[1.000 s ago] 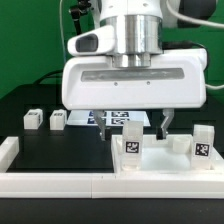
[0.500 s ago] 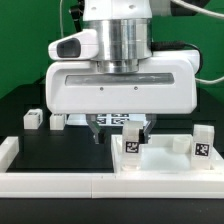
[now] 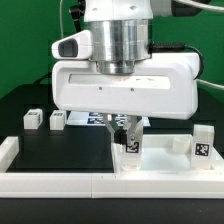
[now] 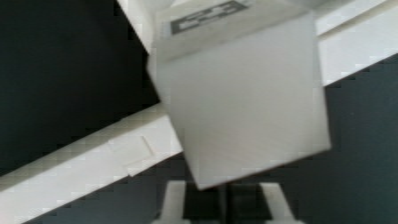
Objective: Assemble square table
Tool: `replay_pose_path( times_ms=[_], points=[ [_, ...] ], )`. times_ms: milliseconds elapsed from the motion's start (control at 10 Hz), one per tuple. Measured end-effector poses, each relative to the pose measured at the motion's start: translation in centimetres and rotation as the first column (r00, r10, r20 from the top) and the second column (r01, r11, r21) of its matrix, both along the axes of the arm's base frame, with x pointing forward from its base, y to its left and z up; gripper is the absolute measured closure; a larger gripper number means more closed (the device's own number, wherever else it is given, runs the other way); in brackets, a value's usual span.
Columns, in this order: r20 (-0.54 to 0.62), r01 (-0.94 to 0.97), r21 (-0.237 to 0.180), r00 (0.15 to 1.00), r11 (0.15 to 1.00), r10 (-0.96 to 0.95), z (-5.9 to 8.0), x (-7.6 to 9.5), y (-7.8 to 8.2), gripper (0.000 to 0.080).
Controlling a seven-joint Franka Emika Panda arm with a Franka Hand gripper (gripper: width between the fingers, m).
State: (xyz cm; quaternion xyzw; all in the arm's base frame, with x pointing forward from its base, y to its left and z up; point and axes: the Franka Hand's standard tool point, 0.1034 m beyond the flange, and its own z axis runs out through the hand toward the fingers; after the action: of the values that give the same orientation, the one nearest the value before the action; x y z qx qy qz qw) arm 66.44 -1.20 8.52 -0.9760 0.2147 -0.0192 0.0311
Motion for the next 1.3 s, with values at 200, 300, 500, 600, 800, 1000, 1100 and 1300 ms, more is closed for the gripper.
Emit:
replay_pose_path(
  times_ms=[200, 300, 500, 600, 800, 1000, 1100, 1300],
  points=[
    [-0.035, -0.011, 0.012, 0.999, 1.0, 0.012, 0.4, -0.3, 0.6, 0.0797],
    [-0.073, -0.012, 0.025, 0.997, 1.0, 0.014, 0.9, -0.6, 0.7, 0.0797],
    [-0.103, -0.012, 0.037, 0.995, 0.999, 0.016, 1.4, -0.9, 0.8, 0.0783],
    [-0.115, -0.009, 0.041, 0.993, 0.999, 0.014, 1.7, -1.0, 0.6, 0.0783],
    [-0.119, -0.007, 0.041, 0.993, 0.999, 0.012, 1.6, -1.1, 0.5, 0.0598],
    [-0.122, -0.007, 0.041, 0.992, 0.999, 0.012, 1.4, -1.3, 0.5, 0.0282],
    [-0.121, -0.006, 0.041, 0.993, 0.999, 0.011, 1.2, -1.4, 0.6, 0.0177],
    [-0.114, -0.013, 0.037, 0.993, 0.999, 0.017, 0.2, -1.9, 1.3, 0.0158]
  ],
)
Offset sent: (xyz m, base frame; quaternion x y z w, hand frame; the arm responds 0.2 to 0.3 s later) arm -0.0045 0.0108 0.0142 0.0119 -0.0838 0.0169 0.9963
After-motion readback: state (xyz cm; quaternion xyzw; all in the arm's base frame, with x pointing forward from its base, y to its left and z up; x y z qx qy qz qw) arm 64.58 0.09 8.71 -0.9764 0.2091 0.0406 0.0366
